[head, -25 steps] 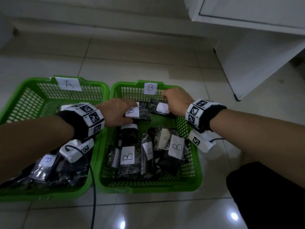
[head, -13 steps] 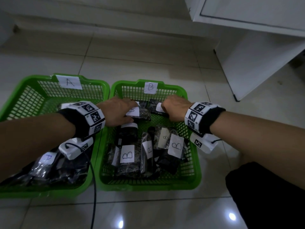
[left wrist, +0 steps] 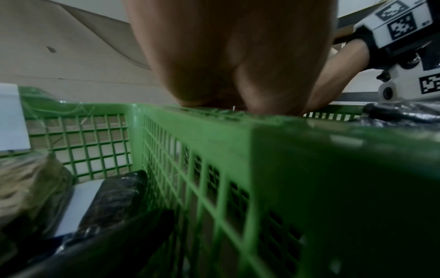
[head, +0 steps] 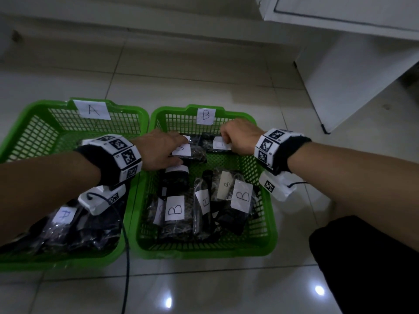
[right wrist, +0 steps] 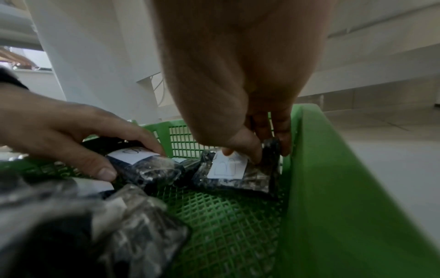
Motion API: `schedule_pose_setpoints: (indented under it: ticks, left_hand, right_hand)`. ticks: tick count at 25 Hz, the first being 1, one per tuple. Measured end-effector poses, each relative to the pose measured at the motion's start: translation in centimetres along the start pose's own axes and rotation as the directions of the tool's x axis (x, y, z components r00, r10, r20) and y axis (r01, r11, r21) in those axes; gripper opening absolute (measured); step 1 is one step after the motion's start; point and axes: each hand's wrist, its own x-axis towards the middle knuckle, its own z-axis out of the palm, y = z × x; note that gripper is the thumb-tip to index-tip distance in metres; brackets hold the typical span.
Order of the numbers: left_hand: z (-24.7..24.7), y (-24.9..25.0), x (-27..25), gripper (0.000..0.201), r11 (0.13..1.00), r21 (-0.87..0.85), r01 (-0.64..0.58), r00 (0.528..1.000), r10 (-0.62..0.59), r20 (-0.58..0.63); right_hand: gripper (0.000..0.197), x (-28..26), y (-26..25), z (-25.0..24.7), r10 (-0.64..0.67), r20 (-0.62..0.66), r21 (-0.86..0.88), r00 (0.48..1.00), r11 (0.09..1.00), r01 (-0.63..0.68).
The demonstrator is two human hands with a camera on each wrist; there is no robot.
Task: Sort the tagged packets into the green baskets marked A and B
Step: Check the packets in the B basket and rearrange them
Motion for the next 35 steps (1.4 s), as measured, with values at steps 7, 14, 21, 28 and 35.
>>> schedule_pose_setpoints:
  ticks: [7,14,21,28,35]
  left_hand:
    - [0.1,-0.1,-0.2,0.062,1.000,-0.015,0.003,1.000,-0.003,0.005]
    - [-0.5,0.4,-0.2,0.061,0.991,-0.134,0.023,0.999,-0.027,-0.033]
    - [-3.0,1.4,-1.8,0.070,0.930,-0.365,-0.055,0.912,-0.101,-0.397]
    - [-3.1,3.7,-0.1,0.068,0.870,-0.483,-0.096,0.899,-0.133,-0.418]
    - [-1.2,0.0,-1.0,0.049,0.997,0.070,0.037,0.999,-0.038,0.005]
  right_hand:
    - [0.026,-0.3,-0.5,0.7,-0.065,0.036,-0.208,0.997,0.976,0.071]
    - [0.045,-1.0,-0.6,-0.5,-0.042,0.209,-0.066,0.977,0.996,0.057]
    - [0.045,-3.6,-1.0,-1.4,-0.016,-0.105,0.601,0.994,0.795,0.076]
    - [0.063,-4.4,-1.3,-2.2,-0.349,-0.361,0.051,0.865,0.919,0.392]
    - [0.029,-2.6,-1.2,-1.0,-0.122,0.049,-0.073,0.991,0.989,0.125]
